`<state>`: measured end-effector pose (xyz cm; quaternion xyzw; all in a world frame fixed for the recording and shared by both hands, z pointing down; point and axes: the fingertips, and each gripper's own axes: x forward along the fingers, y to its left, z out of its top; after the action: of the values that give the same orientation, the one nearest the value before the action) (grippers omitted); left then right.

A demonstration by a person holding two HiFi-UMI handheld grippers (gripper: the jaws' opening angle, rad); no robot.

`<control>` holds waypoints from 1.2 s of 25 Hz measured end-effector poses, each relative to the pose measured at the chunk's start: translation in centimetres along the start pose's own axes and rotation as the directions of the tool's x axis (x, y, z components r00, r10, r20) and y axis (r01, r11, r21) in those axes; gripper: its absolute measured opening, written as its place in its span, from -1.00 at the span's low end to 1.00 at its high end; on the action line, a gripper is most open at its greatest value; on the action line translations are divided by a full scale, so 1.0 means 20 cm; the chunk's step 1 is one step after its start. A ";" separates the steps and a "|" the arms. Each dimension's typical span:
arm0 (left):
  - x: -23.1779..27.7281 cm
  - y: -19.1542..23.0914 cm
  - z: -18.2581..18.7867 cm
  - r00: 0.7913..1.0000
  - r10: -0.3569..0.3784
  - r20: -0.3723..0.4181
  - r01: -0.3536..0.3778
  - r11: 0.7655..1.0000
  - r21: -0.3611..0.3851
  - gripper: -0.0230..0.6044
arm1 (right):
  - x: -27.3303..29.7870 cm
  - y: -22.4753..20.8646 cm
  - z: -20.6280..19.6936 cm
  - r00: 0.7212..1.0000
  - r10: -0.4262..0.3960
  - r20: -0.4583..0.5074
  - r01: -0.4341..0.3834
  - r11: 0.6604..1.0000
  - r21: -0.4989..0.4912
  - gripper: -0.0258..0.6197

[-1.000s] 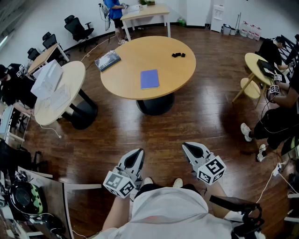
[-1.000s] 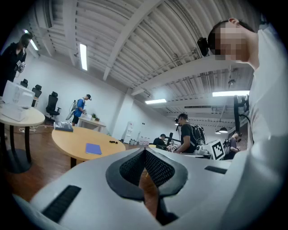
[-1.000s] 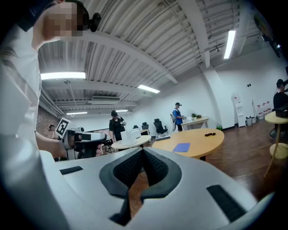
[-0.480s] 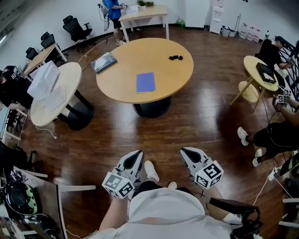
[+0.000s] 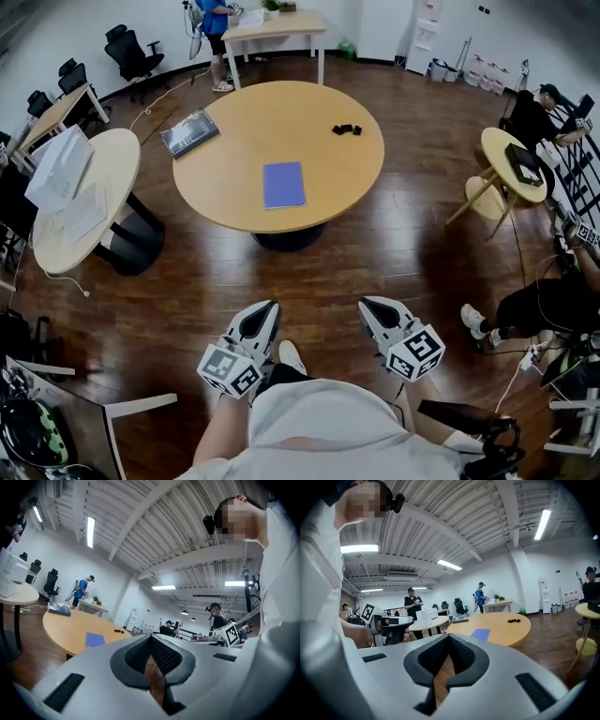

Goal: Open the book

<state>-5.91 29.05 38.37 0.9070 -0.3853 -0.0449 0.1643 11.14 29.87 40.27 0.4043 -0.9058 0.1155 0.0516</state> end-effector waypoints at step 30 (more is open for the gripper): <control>0.72 1.03 0.31 0.995 0.092 -0.035 -0.093 0.995 -0.037 -0.90 | 1.18 -0.72 0.35 0.997 0.078 0.020 -0.078 0.997 0.004 -0.93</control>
<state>-11.15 3.77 40.04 0.8855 -0.4230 -0.0295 0.1899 5.98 1.82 40.36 0.3699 -0.9211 0.1153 0.0369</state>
